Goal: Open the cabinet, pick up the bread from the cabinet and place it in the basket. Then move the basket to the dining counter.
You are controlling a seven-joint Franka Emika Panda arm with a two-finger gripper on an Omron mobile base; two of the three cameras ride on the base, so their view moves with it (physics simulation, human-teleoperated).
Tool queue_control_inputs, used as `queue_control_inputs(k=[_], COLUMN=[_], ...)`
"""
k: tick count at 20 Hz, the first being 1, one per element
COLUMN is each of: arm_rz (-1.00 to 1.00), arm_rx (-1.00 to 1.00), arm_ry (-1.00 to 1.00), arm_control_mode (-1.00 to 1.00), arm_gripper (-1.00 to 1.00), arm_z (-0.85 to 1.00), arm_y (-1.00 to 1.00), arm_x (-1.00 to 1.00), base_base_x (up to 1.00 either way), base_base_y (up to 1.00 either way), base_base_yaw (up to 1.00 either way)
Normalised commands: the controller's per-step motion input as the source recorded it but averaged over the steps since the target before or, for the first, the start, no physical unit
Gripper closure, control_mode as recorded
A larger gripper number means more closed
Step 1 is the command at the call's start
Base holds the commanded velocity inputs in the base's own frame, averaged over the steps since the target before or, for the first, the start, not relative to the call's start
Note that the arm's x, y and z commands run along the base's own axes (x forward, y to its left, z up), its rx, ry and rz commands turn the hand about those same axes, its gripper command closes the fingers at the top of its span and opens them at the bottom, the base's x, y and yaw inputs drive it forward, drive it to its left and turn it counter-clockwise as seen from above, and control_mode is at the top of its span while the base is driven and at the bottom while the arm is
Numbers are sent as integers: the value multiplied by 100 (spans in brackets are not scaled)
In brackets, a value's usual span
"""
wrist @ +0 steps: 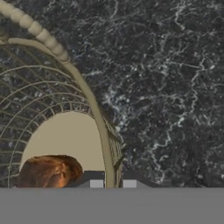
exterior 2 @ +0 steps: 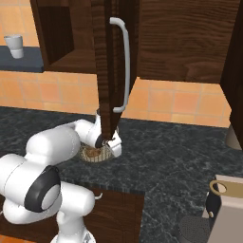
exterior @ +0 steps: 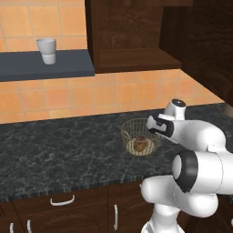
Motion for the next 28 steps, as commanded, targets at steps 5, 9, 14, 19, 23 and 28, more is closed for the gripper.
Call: queue_control_inputs(k=[5,9,14,19,23,28], arm_rz=[-3,-7,-3,-1,0,-2], arm_rx=[0,0,0,0,0,6], arm_ry=[-2,0,0,0,-2,0], arm_control_mode=[-100,-100,-100,-100,-100,-100], arm_gripper=[100,100,100,100,100,100], arm_z=[47,60,31,34,41,59], arm_y=[0,1,0,0,0,-9], arm_x=[-40,-32,-31,-17,-26,-20], base_base_x=[0,0,0,0,0,0], base_base_y=[0,0,0,0,0,0], base_base_yaw=[0,0,0,0,0,0])
